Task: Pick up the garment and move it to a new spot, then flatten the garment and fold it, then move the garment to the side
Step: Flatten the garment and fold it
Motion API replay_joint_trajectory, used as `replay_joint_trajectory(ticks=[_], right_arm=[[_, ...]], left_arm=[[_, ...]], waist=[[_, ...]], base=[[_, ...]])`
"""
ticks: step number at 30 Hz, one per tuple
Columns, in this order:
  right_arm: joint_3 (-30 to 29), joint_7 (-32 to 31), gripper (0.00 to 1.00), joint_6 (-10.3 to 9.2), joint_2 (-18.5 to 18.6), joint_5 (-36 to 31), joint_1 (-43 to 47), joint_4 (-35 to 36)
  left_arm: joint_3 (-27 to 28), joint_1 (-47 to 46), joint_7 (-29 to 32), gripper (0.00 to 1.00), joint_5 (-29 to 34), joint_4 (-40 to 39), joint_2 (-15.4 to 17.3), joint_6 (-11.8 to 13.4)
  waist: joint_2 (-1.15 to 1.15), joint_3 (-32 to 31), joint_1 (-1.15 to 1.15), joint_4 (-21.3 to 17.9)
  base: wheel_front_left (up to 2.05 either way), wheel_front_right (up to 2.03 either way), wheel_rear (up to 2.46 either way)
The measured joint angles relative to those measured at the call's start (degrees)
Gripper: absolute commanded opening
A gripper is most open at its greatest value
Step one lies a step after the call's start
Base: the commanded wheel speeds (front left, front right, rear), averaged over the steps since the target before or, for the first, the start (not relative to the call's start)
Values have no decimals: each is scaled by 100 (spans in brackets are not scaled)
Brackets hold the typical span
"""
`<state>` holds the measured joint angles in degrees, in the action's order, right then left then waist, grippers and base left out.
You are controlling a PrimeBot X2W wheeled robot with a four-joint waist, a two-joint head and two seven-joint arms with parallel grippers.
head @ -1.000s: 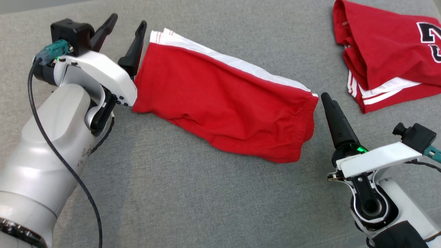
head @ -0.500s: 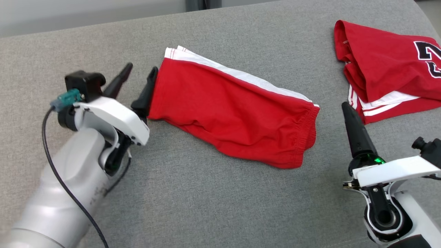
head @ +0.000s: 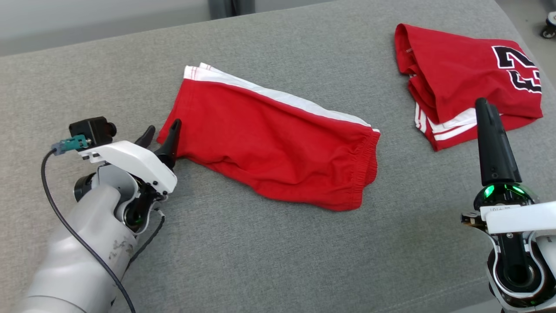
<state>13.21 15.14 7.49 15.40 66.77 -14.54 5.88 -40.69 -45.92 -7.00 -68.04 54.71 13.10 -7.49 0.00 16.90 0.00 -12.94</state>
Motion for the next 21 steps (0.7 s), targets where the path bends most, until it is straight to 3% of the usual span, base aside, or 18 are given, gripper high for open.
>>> replay_joint_trajectory(ticks=[5, 11, 13, 14, 15, 16, 17, 21], right_arm=[[7, 0, 100, 0, 46, -21, 53, 302], [1, 0, 100, 0, 60, -66, 103, 420], [-20, 0, 100, 0, 73, -70, 117, 427], [-31, 0, 100, 0, 74, -70, 125, 428], [-48, 0, 100, 0, 74, -74, 136, 428], [-66, 0, 100, 0, 71, -78, 147, 427], [-86, 0, 100, 0, 67, -80, 162, 427], [-76, 0, 100, 0, 34, -81, 171, 420]], left_arm=[[-44, -174, 502, 100, -191, 402, 14, 0], [-89, -380, 638, 100, -212, 756, 53, -1], [-131, -394, 977, 100, -327, 735, 37, -1], [-164, -397, 1071, 87, -333, 697, 45, -1], [-187, -398, 1138, 47, -363, 658, 42, 0], [-211, -397, 1182, 28, -377, 621, 41, -1], [-230, -395, 1201, 0, -387, 569, 40, 0], [-222, -339, 932, 0, -449, 514, 10, 0]], waist=[[0, 66, 0, -174], [0, 112, 0, -297], [0, 112, 0, -308], [0, 111, 0, -301], [0, 111, 0, -290], [0, 110, 0, -276], [0, 107, 0, -258], [0, 80, 0, -174]], base=[[0, 0, 0], [0, 0, 0], [0, 0, 0], [0, 0, 0], [0, 0, 0], [0, 0, 0], [0, 0, 0], [0, 0, 0]])
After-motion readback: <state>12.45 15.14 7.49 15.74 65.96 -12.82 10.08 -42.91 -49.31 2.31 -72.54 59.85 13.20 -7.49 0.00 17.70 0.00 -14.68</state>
